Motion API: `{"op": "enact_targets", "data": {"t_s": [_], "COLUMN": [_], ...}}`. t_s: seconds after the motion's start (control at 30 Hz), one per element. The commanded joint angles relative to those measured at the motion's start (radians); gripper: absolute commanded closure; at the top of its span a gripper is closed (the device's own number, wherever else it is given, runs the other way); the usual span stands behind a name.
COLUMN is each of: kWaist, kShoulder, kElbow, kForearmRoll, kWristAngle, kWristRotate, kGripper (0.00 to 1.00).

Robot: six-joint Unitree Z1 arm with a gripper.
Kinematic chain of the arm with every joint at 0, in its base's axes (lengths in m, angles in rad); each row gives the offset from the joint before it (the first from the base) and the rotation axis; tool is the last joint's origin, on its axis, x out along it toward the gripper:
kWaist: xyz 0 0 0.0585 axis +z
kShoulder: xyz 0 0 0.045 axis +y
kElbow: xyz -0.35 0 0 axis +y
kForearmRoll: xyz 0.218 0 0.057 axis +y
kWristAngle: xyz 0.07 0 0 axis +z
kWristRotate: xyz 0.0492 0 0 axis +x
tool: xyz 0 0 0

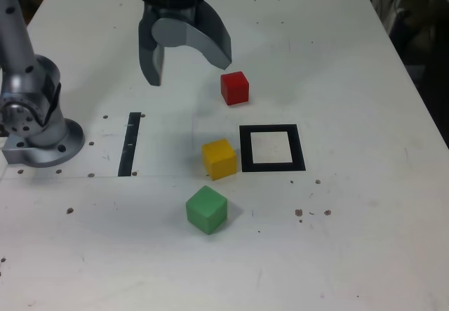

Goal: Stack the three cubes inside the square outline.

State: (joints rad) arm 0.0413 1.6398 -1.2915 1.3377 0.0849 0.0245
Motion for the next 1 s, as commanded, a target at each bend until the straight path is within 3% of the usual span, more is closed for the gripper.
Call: {"op": "enact_targets", "data": {"t_s": [0.0, 0.23, 0.43, 0.67, 0.97], "kWaist": [0.036, 0.155, 0.245, 0.284, 0.286], "kShoulder": [0.052, 0.186, 0.236, 0.333, 0.359], "kElbow": [-0.045, -0.109, -0.147, -0.196, -0.149], "kForearmRoll": [0.000, -0.013, -0.050, -0.011, -0.044], "kWristAngle": [0.009, 0.007, 0.035, 0.056, 0.020], "kWristRotate": [0.036, 0.108, 0.126, 0.156, 0.147], "kGripper": [0.01, 0.01, 0.01, 0.03, 0.08]}}
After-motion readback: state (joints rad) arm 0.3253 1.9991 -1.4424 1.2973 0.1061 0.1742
